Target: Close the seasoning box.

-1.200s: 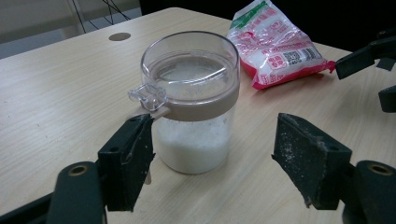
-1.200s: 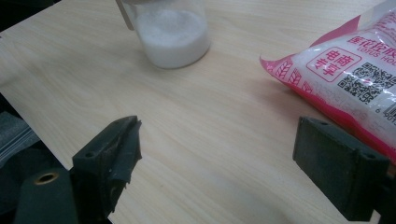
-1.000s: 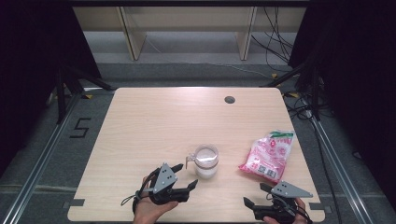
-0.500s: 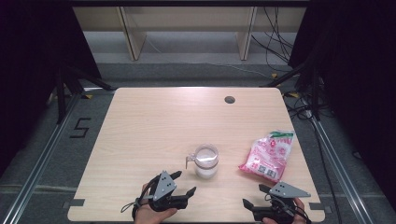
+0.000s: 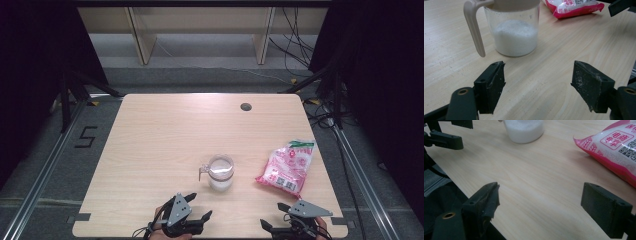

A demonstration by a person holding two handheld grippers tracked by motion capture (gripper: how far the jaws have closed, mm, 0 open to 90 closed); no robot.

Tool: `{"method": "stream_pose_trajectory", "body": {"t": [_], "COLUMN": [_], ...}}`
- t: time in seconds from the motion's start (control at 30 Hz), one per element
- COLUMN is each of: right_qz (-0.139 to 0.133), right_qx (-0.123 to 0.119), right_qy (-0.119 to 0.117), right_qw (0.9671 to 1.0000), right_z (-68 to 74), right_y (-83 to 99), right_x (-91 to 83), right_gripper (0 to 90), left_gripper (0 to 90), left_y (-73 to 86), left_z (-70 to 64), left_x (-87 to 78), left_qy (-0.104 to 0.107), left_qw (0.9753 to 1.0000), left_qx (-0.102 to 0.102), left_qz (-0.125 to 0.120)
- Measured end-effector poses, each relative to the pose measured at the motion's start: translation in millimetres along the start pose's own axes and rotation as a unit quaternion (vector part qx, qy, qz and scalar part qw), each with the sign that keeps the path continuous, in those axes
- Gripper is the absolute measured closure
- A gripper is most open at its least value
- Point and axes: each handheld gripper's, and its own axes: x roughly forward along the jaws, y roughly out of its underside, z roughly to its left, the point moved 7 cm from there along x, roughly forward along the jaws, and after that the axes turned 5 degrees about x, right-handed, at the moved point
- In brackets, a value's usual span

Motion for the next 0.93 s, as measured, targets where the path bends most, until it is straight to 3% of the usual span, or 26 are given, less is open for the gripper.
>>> {"method": "stream_pose_trajectory", "body": {"t": [0.03, 0.07, 0.17, 0.2, 0.23, 0.3, 0.37, 0.43, 0.47, 0.57, 0.6, 0.63, 0.67, 0.77, 0.83, 0.9, 0.93], "right_qz": [-0.006, 0.008, 0.009, 0.009, 0.015, 0.010, 0.011, 0.018, 0.016, 0.012, 0.017, 0.017, 0.017, 0.011, 0.012, 0.016, 0.018], "right_qx": [-0.033, -0.003, -0.018, -0.034, -0.014, -0.032, -0.030, -0.017, -0.030, -0.035, -0.017, -0.015, -0.014, -0.036, -0.035, -0.019, -0.015], "right_qy": [0.002, 0.004, 0.001, 0.006, 0.006, 0.002, -0.001, 0.001, -0.001, 0.006, 0.003, 0.004, 0.003, 0.006, 0.006, 0.003, 0.004], "right_qw": [0.9994, 1.0000, 0.9998, 0.9994, 0.9998, 0.9994, 0.9995, 0.9997, 0.9994, 0.9993, 0.9997, 0.9997, 0.9997, 0.9993, 0.9993, 0.9997, 0.9997], "right_z": [-3.3, 0.9, 1.8, 0.1, 3.9, 2.4, 3.4, 5.6, 4.1, 2.3, 4.7, 4.9, 5.0, 2.4, 2.3, 4.4, 4.7], "right_y": [-0.6, 3.2, 6.6, 6.8, 9.7, 8.9, 9.9, 11.4, 10.6, 10.0, 11.3, 11.4, 11.4, 9.7, 9.8, 11.1, 11.4], "right_x": [0.8, -1.6, -1.0, -1.8, -1.3, -1.5, -0.6, -0.7, 0.4, -0.5, -0.8, -1.0, -1.0, -0.3, -0.3, -0.3, -0.7], "right_gripper": [15.9, 15.9, 15.9, 15.9, 15.9, 15.9, 15.9, 15.9, 15.9, 15.9, 15.9, 15.9, 15.9, 15.9, 15.9, 15.9, 15.9], "left_gripper": [25.8, 25.6, 25.3, 25.3, 25.2, 25.2, 25.2, 25.2, 25.2, 25.1, 25.1, 25.0, 25.0, 25.0, 25.0, 24.9, 24.9], "left_y": [1.1, 2.1, 4.3, 4.5, 4.5, 4.6, 3.8, 4.6, 4.9, 4.4, 3.9, 3.9, 4.5, 4.7, 4.7, 4.6, 4.3], "left_z": [0.7, -1.2, -2.6, -2.6, -2.9, -2.2, -1.1, -3.4, -4.0, -5.7, -3.9, -3.8, -5.5, -5.0, -2.7, -1.1, -1.7], "left_x": [-0.7, -0.1, 1.9, 1.9, 1.5, 0.5, -0.2, 0.4, 0.0, 0.5, 0.3, 0.3, 0.5, 0.5, -0.5, -1.9, -1.7], "left_qy": [-0.001, 0.001, 0.003, 0.002, 0.001, -0.002, -0.001, 0.001, 0.004, 0.005, 0.005, 0.008, 0.008, 0.007, -0.001, 0.001, -0.002], "left_qw": [0.9999, 1.0000, 1.0000, 1.0000, 1.0000, 1.0000, 0.9998, 1.0000, 0.9999, 1.0000, 0.9998, 0.9998, 0.9999, 0.9999, 0.9999, 0.9997, 0.9999], "left_qx": [0.009, 0.006, 0.002, 0.001, -0.001, 0.004, 0.019, 0.006, 0.007, 0.001, 0.016, 0.018, 0.004, 0.004, 0.013, 0.020, 0.010], "left_qz": [0.005, 0.003, 0.005, 0.005, 0.005, 0.006, 0.006, 0.008, 0.011, 0.008, 0.008, 0.009, 0.010, 0.010, 0.011, 0.014, 0.009]}}
